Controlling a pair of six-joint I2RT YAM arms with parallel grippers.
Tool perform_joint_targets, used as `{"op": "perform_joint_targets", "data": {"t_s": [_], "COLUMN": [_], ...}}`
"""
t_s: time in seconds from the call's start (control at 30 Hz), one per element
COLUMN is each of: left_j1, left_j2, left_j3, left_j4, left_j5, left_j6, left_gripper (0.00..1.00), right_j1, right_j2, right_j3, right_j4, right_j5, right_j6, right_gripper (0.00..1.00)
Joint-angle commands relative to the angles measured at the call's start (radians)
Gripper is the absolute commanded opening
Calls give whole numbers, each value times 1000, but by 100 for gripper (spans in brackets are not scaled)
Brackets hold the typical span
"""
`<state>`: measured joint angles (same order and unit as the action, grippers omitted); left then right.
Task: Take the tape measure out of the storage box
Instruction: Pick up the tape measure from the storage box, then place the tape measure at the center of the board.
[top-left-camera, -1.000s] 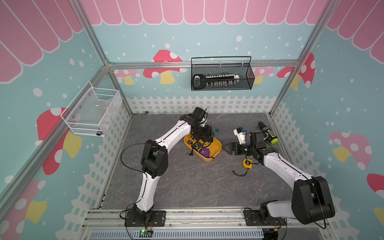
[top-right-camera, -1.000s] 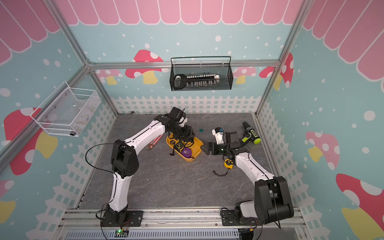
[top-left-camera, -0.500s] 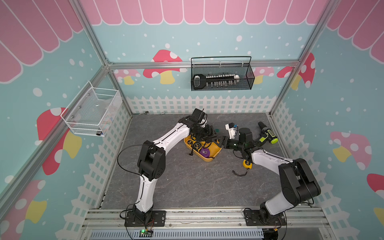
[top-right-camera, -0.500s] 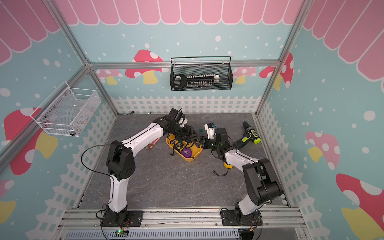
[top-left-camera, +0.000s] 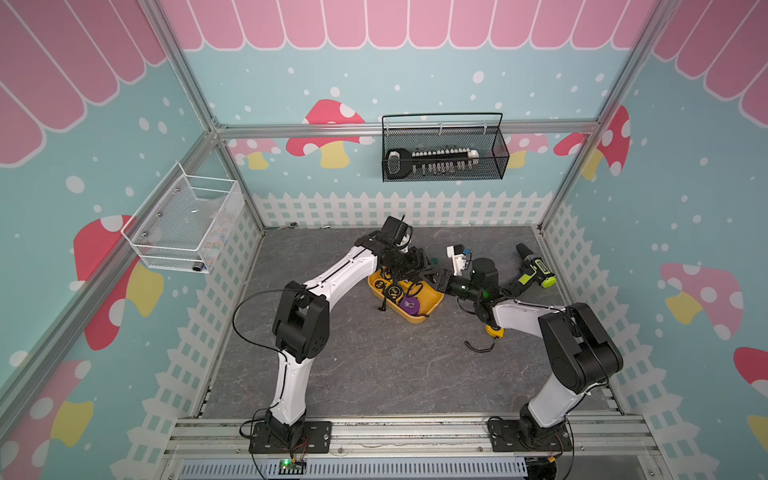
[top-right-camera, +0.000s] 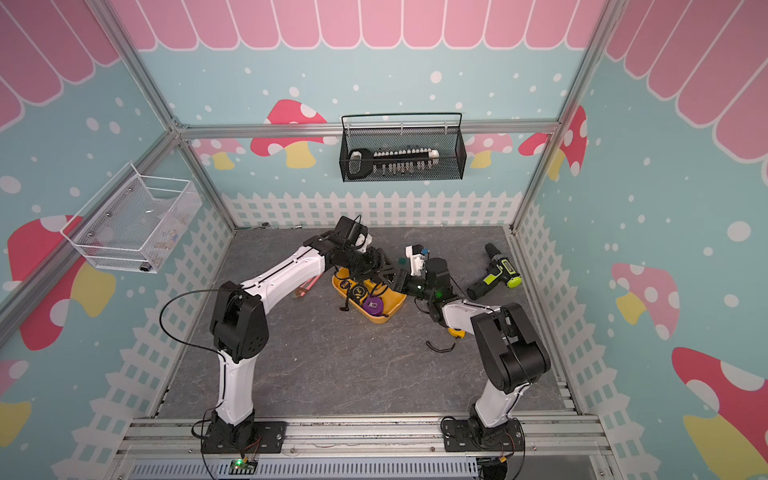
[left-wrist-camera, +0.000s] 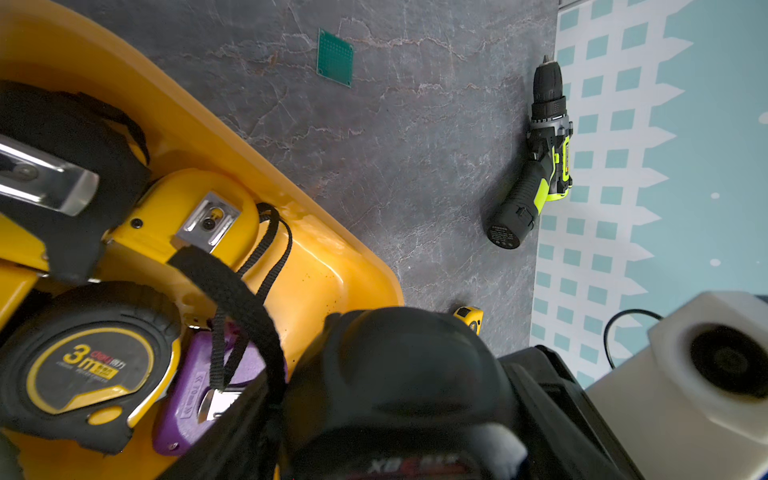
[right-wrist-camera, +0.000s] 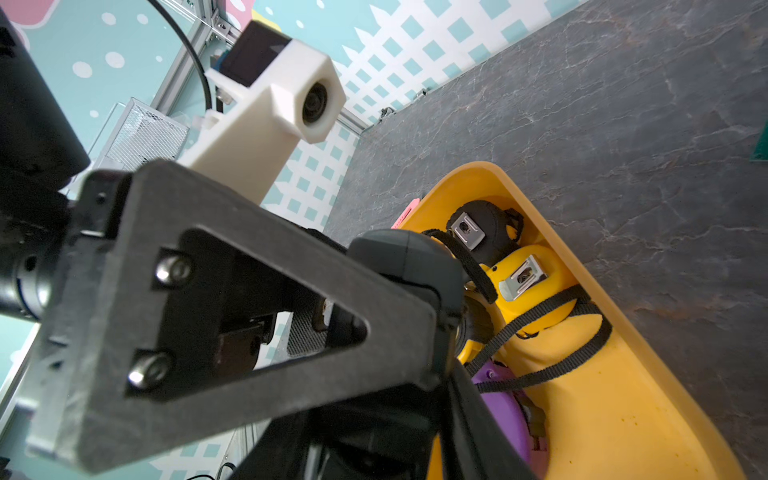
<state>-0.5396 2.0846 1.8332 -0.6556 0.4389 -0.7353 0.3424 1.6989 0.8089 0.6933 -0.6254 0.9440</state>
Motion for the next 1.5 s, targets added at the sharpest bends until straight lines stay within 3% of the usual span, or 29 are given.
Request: {"op": "perform_joint_targets", "data": {"t_s": [0.0,0.13,0.3,0.5,0.7,0.97,1.13,1.27,1.47], "left_j1": [-16,-13,-25,-28,-29,-9,15,20,20], "left_j2": [-66,-75,-52,37,181,275,298,328,372], "left_j3": [-7,58,105,161,322,408,419,449,502], "left_j4": [-1,-121,-247,-340,-451,-501,-501,-507,-539], "left_j5": [19,-144,-333,-431,-533,-496,-497,-496,-513], "left_j6": [52,196,364,476,525,444,411,400,399], "left_gripper": [83,99,99,99,99,99,99,99,99], "right_j1": [-4,-41,-208,-400,-477,-477,-477,-477,-477], "right_j2": [-28,-94,-207,-243,-63,32,30,-13,-144], "right_j3": [-14,-26,-82,-11,99,134,152,180,236], "right_j4": [0,-168,-316,-671,-864,-972,-1077,-1183,-1275], "right_j5": [46,12,-81,-153,-193,-142,-71,18,101], "right_j6": [-1,-52,-96,-307,-414,-470,-540,-598,-654], "right_gripper": [31,30,29,31,31,35,44,69,84]}}
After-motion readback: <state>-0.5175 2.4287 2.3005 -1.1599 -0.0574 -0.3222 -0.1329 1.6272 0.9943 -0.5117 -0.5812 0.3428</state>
